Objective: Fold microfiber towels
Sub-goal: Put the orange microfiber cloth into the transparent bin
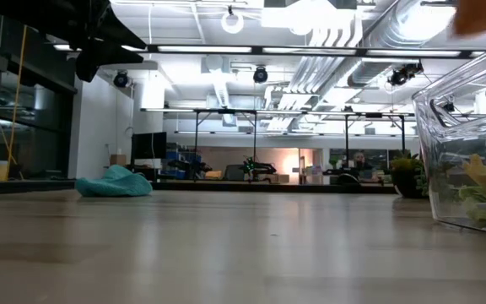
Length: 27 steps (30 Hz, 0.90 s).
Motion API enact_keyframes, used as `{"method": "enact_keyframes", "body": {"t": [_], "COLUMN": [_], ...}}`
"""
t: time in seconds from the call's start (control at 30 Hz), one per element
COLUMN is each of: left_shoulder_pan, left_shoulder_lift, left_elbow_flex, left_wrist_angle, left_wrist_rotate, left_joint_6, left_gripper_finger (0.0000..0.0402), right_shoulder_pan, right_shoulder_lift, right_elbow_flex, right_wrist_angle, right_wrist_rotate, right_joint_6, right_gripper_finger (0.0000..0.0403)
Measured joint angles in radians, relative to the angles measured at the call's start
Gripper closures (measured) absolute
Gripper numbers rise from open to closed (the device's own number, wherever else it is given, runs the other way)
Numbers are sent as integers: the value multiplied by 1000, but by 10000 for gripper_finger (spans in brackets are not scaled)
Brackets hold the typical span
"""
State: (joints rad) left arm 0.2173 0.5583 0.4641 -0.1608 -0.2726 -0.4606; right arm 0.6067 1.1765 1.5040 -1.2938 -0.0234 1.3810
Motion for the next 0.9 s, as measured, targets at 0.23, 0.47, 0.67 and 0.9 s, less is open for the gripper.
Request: {"method": "enact_keyframes", "body": {"t": [0.23,0.47,0.67,0.9], "left_shoulder_pan": [0,0,0,0], "left_shoulder_lift": [0,0,0,0], "left_elbow_flex": [0,0,0,0], "left_wrist_angle": [0,0,0,1], "left_wrist_rotate": [0,0,0,0], "left_joint_6": [0,-3,-48,-60], "left_gripper_finger": [268,268,268,268], "right_shoulder_pan": [107,72,73,70], "right_shoulder_lift": [57,119,174,129], "right_elbow_flex": [0,0,-2,-150], "right_wrist_angle": [172,87,19,44], "right_wrist_rotate": [-52,-138,-175,-312], "right_joint_6": [-273,-576,-790,-837], "right_gripper_finger": [403,403,403,403]}}
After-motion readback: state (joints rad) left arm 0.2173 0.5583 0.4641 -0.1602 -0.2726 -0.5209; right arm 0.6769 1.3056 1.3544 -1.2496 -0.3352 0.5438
